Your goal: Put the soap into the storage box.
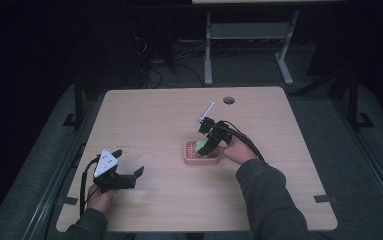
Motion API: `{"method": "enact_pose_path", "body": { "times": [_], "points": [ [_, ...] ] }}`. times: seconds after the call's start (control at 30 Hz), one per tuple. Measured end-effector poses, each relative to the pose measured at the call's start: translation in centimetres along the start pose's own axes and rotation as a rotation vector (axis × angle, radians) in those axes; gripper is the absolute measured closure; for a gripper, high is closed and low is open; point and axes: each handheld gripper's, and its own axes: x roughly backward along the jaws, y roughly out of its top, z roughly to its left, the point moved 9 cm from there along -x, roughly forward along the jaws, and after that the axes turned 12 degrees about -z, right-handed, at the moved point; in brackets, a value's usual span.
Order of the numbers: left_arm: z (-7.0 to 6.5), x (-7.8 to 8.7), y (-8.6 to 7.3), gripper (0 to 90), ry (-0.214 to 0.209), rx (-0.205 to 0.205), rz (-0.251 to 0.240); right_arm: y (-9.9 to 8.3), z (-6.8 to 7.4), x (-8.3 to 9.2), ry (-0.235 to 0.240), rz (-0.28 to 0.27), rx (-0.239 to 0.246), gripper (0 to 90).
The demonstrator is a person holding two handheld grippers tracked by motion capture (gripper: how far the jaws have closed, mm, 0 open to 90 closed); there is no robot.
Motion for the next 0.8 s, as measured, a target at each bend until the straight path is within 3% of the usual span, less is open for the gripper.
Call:
{"method": "enact_pose_path", "body": {
  "times": [0.53,0.8],
  "points": [
    [0.0,0.1,-0.1,0.2,-0.002,-0.005,0.006,-1.1,-0.3,2.5,-0.019,-0.039,-0.033,24.0],
    [-0.1,0.1,-0.2,0.2,-0.004,-0.003,0.012,-2.0,-0.5,3.2,-0.02,-0.03,-0.043,24.0]
  ]
}}
